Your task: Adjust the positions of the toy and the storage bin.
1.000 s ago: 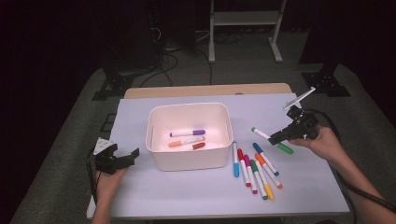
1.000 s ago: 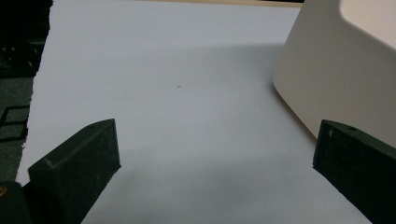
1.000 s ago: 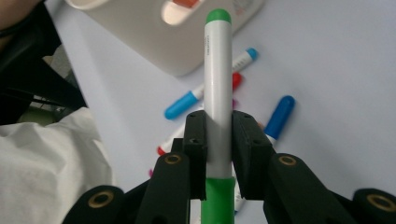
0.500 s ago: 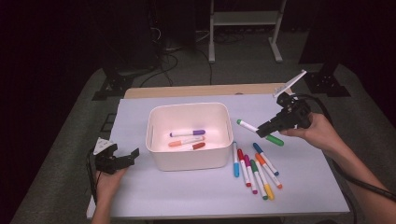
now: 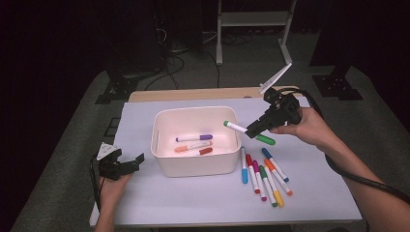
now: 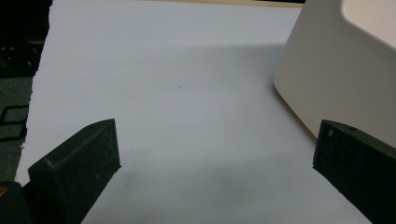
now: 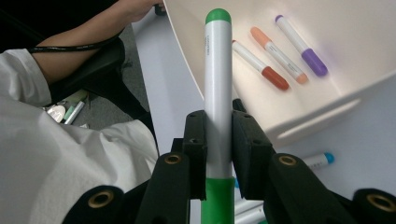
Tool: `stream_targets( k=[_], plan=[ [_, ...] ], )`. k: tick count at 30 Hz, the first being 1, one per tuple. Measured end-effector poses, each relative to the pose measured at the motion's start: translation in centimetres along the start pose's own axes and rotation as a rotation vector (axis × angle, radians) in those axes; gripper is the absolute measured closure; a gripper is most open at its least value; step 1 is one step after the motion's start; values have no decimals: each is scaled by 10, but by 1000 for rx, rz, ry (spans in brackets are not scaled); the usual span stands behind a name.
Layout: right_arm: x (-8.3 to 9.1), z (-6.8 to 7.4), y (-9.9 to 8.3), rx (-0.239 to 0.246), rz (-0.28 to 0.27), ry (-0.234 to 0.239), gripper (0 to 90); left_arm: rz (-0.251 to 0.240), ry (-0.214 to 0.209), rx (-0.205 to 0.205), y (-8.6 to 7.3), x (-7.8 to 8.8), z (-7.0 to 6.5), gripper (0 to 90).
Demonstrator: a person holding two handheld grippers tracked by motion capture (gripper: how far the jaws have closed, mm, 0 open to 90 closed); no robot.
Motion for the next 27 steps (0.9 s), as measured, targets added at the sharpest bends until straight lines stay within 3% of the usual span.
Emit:
stream_targets(
  k=[8, 15, 16, 27],
  plan=[
    [-15, 8, 28, 54, 25, 28, 754, -1, -1, 2, 0, 0, 2, 0],
    [-35, 14, 49, 95, 43, 53, 754, -3, -2, 6, 0, 0, 2, 0],
    [-44, 15, 56, 106, 59, 60, 754, -4, -3, 8, 0, 1, 2, 0],
    [-77, 13, 79, 146, 96, 101, 754, -7, -8, 11, 0, 0, 2, 0]
  ],
)
Point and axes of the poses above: each handheld gripper's, and its own axes: x roughly backward along the jaws, y roughly out of its top, z roughly to its left, the point moved 1 cm from there along -x, roughly forward along the jaws, and after that the axes turned 9 degrees about -y, right-handed, at the moved point
